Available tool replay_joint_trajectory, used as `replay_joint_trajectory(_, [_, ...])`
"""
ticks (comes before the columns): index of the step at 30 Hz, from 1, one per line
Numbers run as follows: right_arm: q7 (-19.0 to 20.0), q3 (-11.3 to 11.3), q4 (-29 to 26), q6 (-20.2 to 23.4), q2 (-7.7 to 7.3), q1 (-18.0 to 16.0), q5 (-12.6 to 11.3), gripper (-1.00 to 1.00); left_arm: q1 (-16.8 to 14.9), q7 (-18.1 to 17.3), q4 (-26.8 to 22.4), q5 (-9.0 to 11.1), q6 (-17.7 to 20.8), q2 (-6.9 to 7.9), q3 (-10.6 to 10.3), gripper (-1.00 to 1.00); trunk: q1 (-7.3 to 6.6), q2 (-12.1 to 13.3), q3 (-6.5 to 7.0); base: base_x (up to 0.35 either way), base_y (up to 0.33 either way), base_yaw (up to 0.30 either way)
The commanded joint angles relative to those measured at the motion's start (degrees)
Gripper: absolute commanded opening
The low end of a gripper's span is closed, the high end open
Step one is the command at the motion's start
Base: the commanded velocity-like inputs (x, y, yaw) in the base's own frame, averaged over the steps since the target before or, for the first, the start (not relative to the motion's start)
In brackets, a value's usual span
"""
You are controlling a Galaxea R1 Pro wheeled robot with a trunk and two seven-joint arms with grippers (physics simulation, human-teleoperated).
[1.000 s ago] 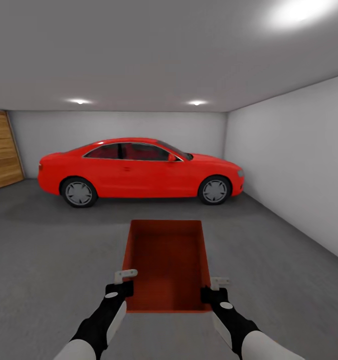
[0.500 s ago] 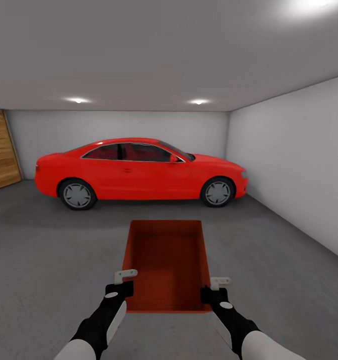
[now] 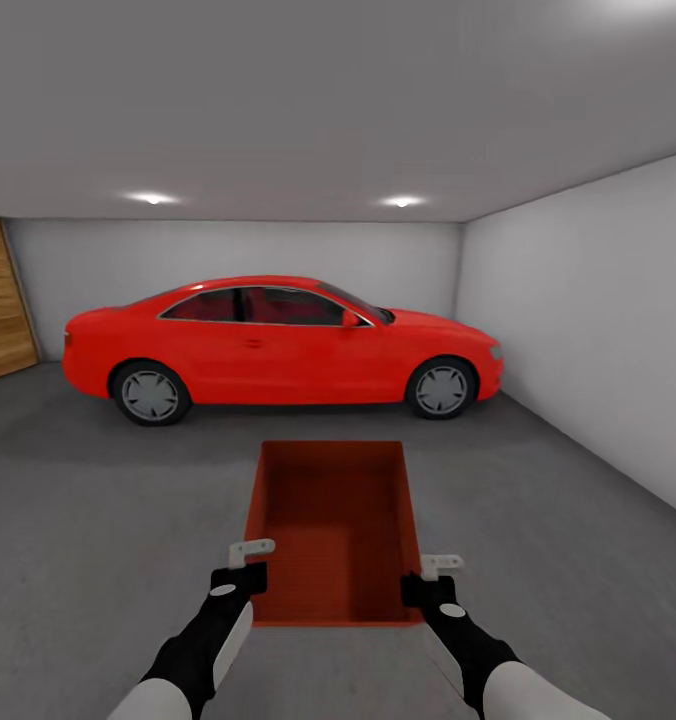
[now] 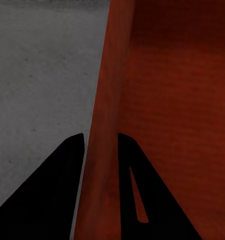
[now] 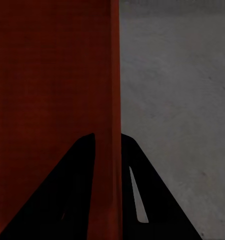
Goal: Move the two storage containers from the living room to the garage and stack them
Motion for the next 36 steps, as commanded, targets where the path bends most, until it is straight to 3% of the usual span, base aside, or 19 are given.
replay_joint_trajectory(1, [-2.2,-0.9,-0.3,-0.9,-0.06,-0.1,0.0,-1.0,0.0,1.0,0.1,0.4,0.5,0.69,-0.2,-1.0,0.05,0.0,-0.02,0.322,0.003,0.0])
replay_joint_trajectory(17, [-2.1,-0.9,-0.3,-0.7,-0.09,-0.1,0.0,-1.0,0.0,1.0,0.1,0.3,0.1,0.6,-0.2,-1.0,0.05,0.0,-0.02,0.322,0.0,-0.009])
replay_joint_trajectory(36, [-2.2,-0.7,-0.3,-0.4,0.14,-0.1,0.1,-1.0,0.1,1.0,0.1,0.3,0.1,0.61,-0.2,-1.0,0.05,0.0,-0.02,0.322,0.0,-0.239])
